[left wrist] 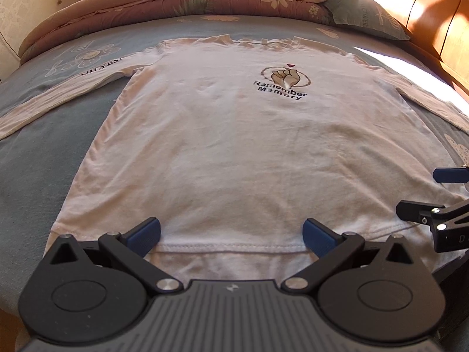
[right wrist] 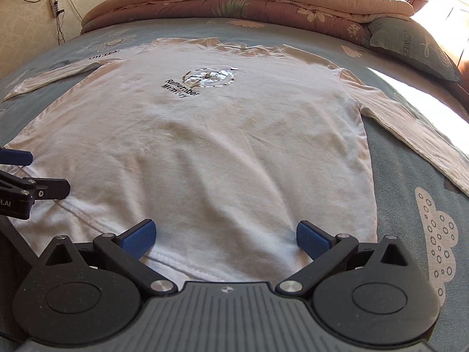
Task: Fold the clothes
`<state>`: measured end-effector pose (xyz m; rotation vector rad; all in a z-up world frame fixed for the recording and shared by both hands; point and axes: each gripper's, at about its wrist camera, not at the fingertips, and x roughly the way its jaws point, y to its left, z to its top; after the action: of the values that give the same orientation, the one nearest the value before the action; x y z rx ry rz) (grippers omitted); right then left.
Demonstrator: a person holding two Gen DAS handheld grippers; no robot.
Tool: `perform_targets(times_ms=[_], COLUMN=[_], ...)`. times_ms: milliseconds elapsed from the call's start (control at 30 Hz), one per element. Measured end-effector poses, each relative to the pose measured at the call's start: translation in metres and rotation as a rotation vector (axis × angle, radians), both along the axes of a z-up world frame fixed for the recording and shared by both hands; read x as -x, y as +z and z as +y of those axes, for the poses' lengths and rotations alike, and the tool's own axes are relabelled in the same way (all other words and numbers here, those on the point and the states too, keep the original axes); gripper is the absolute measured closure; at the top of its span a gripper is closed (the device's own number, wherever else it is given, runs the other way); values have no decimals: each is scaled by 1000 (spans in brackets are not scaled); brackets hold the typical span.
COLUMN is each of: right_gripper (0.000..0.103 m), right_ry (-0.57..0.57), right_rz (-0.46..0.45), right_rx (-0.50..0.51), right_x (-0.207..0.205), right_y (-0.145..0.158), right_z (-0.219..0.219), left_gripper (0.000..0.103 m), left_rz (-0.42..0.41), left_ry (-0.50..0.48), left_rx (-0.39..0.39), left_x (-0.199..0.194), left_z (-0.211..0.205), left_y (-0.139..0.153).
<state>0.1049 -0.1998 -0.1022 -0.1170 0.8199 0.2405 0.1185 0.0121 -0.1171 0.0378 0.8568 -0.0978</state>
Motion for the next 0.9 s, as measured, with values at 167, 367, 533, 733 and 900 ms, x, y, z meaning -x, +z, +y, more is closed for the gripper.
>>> perform_targets(times_ms=[167, 367, 533, 733, 900], right_gripper=[0, 0, 0, 0, 0], right_ry=[-23, -32, -31, -20, -15], right_rz=[-25, -31, -24, -12, -3], right_rx=[-7, -7, -4, 3, 6], right_x=[1, 0, -2, -3, -2], right_y=[-2, -2, -1, 0, 1], right_z=[0, 1, 1, 1, 1], left_gripper=[1, 1, 1, 1, 1], left_rz=[28, 115, 181, 203, 223], left_ry=[6, -11, 12, 6, 5], left_rx=[-4, 52, 21, 102, 114], left_x=[3, 1, -5, -9, -11], left_z=[-1, -3, -8, -4, -7], left_y=[5, 14, 15, 16, 17])
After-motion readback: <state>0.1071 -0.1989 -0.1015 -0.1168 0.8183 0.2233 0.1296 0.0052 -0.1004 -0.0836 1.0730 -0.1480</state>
